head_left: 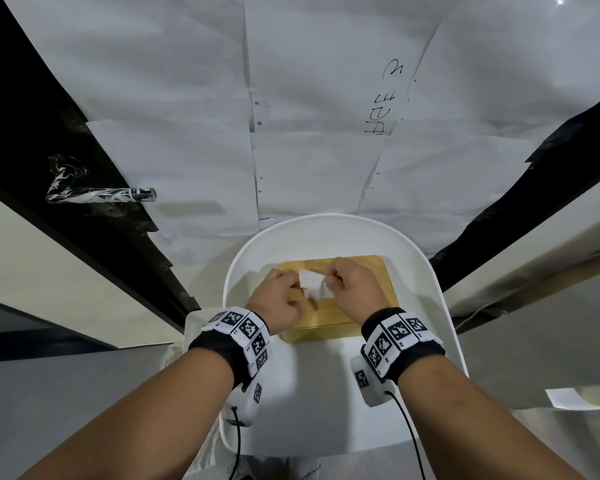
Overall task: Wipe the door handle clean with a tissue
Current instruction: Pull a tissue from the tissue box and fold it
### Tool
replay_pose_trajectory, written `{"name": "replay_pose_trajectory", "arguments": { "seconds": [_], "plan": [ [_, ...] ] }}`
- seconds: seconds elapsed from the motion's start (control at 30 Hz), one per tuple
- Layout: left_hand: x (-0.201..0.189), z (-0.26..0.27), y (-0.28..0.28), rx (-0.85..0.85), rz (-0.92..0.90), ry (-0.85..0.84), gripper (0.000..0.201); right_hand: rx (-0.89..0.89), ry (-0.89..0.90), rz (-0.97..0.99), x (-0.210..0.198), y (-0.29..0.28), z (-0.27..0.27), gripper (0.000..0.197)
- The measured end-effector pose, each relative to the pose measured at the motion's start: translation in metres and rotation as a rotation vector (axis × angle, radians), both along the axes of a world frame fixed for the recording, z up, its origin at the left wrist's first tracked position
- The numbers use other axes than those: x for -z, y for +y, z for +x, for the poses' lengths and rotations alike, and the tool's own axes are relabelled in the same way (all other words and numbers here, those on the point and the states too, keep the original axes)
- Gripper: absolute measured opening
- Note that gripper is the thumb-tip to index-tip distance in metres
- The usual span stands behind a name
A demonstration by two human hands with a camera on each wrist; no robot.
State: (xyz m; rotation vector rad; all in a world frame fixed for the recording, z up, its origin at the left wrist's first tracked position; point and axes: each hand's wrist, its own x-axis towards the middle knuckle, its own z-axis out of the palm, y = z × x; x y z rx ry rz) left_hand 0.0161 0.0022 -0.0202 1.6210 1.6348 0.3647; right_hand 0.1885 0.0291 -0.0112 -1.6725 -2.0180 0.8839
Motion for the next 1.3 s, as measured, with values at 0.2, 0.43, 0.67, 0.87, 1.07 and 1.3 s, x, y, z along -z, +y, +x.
{"name": "replay_pose_trajectory", "arguments": {
  "seconds": [0.2, 0.43, 0.67, 0.87, 1.07, 1.3],
  "plan": [
    [-0.002, 0.004, 0.011, -0.165, -0.017, -0.079, 0.026, -0.015, -0.058, 0.001, 0.007, 0.002, 0.006, 0.035],
    [-0.006, 0.002, 0.014, -0.370, -0.062, -0.341, 0.011, -0.039, -0.241, -0.025, 0.007, 0.002, 0.010, 0.027],
    [-0.017, 0.001, 0.020, -0.287, 0.068, -0.452, 0.017, 0.004, -0.042, 0.085, 0.002, 0.014, 0.007, 0.022],
    [-0.015, 0.000, 0.024, -0.316, 0.044, -0.507, 0.022, -0.097, -0.134, -0.106, -0.002, 0.010, 0.008, 0.035],
    [-0.010, 0.001, 0.020, -0.255, 0.008, -0.494, 0.017, -0.121, 0.003, -0.031, -0.003, 0.012, 0.006, 0.066],
    [-0.017, 0.004, 0.018, -0.200, 0.031, -0.643, 0.007, -0.100, -0.071, -0.037, 0.003, 0.014, 0.001, 0.037]
  ]
}}
